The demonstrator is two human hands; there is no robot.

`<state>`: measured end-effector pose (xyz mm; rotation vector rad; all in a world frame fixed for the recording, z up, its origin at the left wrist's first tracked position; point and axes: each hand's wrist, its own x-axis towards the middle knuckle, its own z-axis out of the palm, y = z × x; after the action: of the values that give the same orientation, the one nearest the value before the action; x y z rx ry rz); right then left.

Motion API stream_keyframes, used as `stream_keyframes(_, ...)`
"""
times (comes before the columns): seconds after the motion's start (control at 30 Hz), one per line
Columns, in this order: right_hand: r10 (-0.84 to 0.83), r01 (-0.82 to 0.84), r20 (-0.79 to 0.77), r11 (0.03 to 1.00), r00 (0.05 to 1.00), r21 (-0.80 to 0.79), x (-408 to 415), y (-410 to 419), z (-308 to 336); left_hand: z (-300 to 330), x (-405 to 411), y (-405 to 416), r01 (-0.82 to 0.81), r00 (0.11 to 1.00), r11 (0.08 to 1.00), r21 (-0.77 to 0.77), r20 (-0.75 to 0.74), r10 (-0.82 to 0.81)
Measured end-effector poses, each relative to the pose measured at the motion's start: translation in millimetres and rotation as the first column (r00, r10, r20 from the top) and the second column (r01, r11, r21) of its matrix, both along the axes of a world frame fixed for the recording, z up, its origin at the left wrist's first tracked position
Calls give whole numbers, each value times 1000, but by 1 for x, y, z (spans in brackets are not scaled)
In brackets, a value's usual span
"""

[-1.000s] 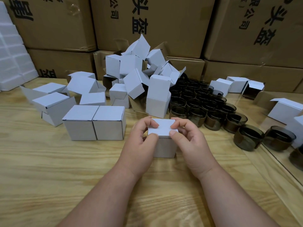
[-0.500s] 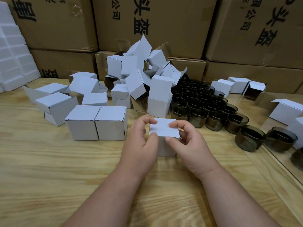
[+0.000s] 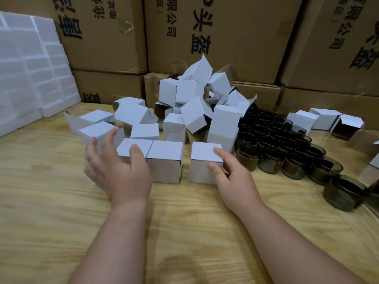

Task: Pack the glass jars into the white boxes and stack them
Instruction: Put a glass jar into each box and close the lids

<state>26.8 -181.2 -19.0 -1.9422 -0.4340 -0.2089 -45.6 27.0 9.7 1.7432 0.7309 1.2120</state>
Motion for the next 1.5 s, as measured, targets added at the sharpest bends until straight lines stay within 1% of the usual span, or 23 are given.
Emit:
stream_keyframes(0.07,24,-23,17,1000,1000,-20,2,3,2,-4,2,1,37,999,995,-98,-31,-41)
stream_keyframes(0.13,43,-42,32,998,999,-43,2,5,2,-6,5,1,69,996,987,-142,-54,-78)
stream_keyframes(0.23,66,-62,57,996,996,-66,2,8,0,-9,10,2,83,993,985,-149,-73,-95)
stream_keyframes(0.33,91,-92,55,996,994,8,3,12,-2,-12,11,3,107,990,973,-205,-69,-124)
stream_keyframes(0.6,87,-89,68,995,994,39,2,23,-5,-12,16,10,103,989,967,-232,-76,-124)
stream_keyframes(0.63,91,-93,62,995,994,45,2,23,-5,-11,16,10,102,992,966,-240,-49,-117)
stream_keyframes(0.7,98,-101,42,990,994,95,0,21,-2,-8,10,11,84,994,958,-273,84,-64)
stream_keyframes(0.77,98,-99,18,977,995,187,0,17,2,1,1,18,23,967,952,-305,250,56)
stream_keyframes(0.8,94,-92,0,968,996,235,2,15,2,5,-4,23,0,947,949,-314,304,101)
stream_keyframes(0.83,92,-82,-24,958,995,276,5,14,1,9,-7,30,-3,938,949,-315,329,112)
stream_keyframes(0.87,91,-72,-48,950,995,303,8,13,0,11,-10,37,8,942,952,-305,323,95)
stream_keyframes(0.93,88,-60,-72,941,993,333,12,14,-1,12,-12,59,30,973,970,-241,231,27)
stream_keyframes(1.0,82,-51,-76,937,994,344,14,15,-1,14,-9,84,43,996,987,-155,82,-30)
stream_keyframes(1.07,75,-46,-77,945,994,323,13,16,-2,18,0,109,48,995,989,-139,-77,-59)
stream_keyframes(1.13,62,-32,-86,950,994,310,13,15,-3,24,12,130,38,985,974,-223,-155,-74)
stream_keyframes(1.23,46,-15,-91,950,995,312,11,15,0,33,26,149,30,982,907,-421,-157,-105)
stream_keyframes(1.27,40,-9,-94,950,995,313,11,15,0,33,29,152,41,978,894,-447,-164,-127)
stream_keyframes(1.3,34,-2,-99,951,995,310,11,15,0,32,32,155,66,972,897,-438,-175,-156)
stream_keyframes(1.37,21,12,-105,954,994,298,10,15,1,29,35,158,157,949,926,-342,-209,-238)
stream_keyframes(1.4,15,17,-106,956,994,294,10,15,1,28,36,160,202,928,939,-278,-250,-274)
stream_keyframes(1.5,3,29,-111,957,994,288,11,15,1,27,37,165,288,837,953,-91,-460,-297)
